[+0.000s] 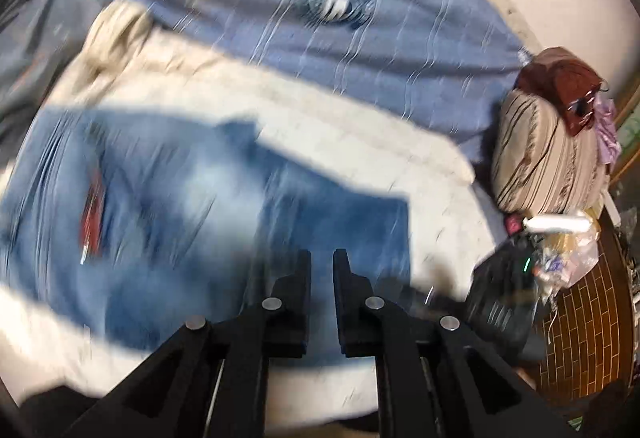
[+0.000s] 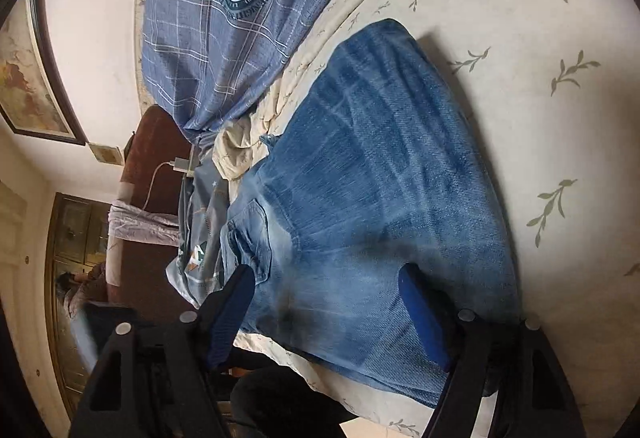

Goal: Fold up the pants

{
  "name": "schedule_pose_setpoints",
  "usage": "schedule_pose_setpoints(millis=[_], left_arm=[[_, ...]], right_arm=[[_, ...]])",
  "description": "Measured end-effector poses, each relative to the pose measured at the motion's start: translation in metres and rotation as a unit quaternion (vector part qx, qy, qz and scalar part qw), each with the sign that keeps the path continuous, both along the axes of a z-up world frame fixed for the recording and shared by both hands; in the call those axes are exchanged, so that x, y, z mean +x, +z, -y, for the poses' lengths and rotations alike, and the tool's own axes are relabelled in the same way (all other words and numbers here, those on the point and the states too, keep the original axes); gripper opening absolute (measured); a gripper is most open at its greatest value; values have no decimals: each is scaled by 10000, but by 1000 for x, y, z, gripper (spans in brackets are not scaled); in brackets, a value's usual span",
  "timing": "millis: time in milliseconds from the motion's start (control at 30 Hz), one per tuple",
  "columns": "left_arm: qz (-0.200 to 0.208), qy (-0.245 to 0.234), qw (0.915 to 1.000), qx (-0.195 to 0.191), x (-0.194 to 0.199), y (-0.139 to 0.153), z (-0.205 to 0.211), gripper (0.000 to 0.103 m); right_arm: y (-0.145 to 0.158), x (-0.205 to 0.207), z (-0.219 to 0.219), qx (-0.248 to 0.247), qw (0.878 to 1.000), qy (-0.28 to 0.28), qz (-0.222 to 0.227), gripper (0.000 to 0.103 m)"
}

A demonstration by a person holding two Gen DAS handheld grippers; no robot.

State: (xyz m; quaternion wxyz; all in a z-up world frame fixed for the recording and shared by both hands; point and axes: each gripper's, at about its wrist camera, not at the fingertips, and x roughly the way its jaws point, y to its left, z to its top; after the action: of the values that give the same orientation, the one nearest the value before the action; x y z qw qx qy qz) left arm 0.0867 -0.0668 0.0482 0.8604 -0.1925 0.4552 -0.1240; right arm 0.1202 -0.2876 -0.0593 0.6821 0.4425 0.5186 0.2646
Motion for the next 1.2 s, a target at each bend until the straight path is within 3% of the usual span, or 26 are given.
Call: schedule_pose_setpoints(millis=[167, 233, 267, 300, 333, 467, 667, 733, 800, 867, 933, 1000, 1067, 1133, 1200], left_arm=[[-253, -468, 9983, 245, 59, -12, 33, 10], [-453, -527, 9935, 900, 77, -29, 50, 10], [-634, -518, 9861, 1443, 88, -44, 59, 10], [-843, -464, 9803, 1727, 96, -57, 62, 10], [-1138, -457, 9746, 1871, 105, -74, 61, 7], [-1152, -374, 9691, 2147, 110, -74, 66, 4], [-1027, -337, 9783, 1769, 97, -55, 54, 5], [-608, -343, 9832, 1688, 75, -36, 50, 26], [-382, -344, 9766, 2090, 58, -34, 55, 31], [-944, -443, 9629, 2489, 63, -65, 56, 33], [-838, -367, 9678, 2346, 59, -74, 48, 36], [-815, -414, 9640, 2497, 57, -74, 52, 36], [-797, -406, 9645, 2484, 58, -76, 52, 36], [-836, -372, 9681, 2331, 59, -76, 46, 37], [-848, -402, 9695, 2266, 61, -75, 42, 37]], right_arm=[[-3, -4, 5, 42, 9999, 24, 89, 78], [-4, -9, 8, 27, 9999, 39, 131, 78], [-4, -10, 8, 18, 9999, 55, 151, 78], [-4, -11, 9, 20, 9999, 55, 162, 78], [-4, -11, 7, 13, 9998, 52, 170, 78], [0, -15, 3, -141, 9993, 160, 301, 78], [2, -18, 5, -192, 9991, 172, 326, 78], [2, -20, 4, -184, 9992, 158, 332, 78], [1, -18, 4, -163, 9993, 126, 311, 78], [2, -16, 1, -174, 9994, 111, 272, 78], [8, -17, 4, -168, 9996, 76, 196, 78], [24, -20, 16, 32, 9989, -35, 468, 78], [42, -19, 41, -260, 9954, -506, 771, 78], [41, -6, 62, -472, 9935, -807, 646, 79], [29, 11, 68, -553, 9951, -720, 400, 79]])
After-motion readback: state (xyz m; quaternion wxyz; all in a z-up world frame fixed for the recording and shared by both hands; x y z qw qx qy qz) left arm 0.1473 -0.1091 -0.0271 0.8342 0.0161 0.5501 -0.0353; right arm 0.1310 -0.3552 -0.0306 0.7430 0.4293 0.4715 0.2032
